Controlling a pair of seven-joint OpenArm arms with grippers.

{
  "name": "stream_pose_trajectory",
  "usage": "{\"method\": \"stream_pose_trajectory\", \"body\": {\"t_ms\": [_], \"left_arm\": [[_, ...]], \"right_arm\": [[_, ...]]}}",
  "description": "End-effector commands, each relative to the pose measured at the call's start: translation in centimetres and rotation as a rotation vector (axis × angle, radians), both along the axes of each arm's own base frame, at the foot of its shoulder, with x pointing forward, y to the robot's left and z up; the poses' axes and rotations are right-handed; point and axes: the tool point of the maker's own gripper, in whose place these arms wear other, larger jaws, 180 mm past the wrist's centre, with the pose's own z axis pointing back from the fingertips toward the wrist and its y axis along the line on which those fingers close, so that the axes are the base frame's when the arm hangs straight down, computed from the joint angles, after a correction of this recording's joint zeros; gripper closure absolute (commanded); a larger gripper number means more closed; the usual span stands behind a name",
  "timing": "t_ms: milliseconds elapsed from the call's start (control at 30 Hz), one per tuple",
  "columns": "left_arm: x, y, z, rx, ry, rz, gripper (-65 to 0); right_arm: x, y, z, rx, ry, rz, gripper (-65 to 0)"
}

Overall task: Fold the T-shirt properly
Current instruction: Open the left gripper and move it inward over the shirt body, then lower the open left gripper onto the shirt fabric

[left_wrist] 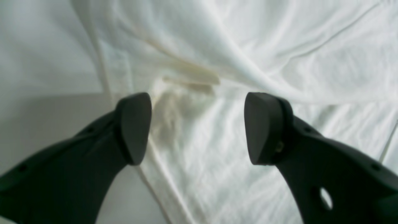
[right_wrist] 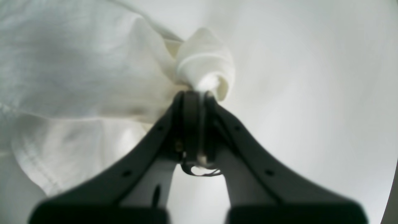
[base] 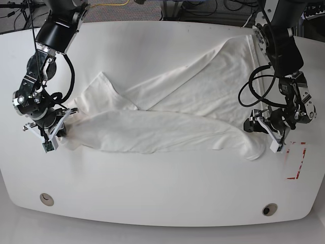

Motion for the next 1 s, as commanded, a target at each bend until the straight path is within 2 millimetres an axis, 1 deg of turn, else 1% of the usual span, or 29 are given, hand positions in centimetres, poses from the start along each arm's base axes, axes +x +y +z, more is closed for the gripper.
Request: {"method": "stream_pose_trajectory", "body": {"t_ms": [0,300,367,700,767,967], "left_arm": [[1.5,0.5,1.2,0.008,-0.032,0.006,-43.4],[2.0,1.0,1.2,0.021,-0.023,0.013,-43.4],[2.6,0.9,1.7,0.016,-0.042,0.013,-43.2],[3.8,0.7,2.2,-0.028,-0.060,0.037,-43.3],[4.3,0.3,1.5,-0.070,-0.054,0.062,-43.5],[5.0,0.2,1.2,-0.100,-0.062,0.085,-42.8]], "right_arm": [[1.2,-0.5,2.6,-0.022,-0.081,0.004,-0.7],[1.3,-0.5,2.8,-0.021,-0.085,0.003,-0.6],[1.2,-0.4,2.5,-0.019,-0.076,0.004,-0.7],[1.3,-0.5,2.7,-0.021,-0.083,0.005,-0.7],[1.2,-0.5,2.8,-0.023,-0.083,0.003,-0.8],[1.1,-0.5,2.7,-0.024,-0.080,0.003,-0.7]]}}
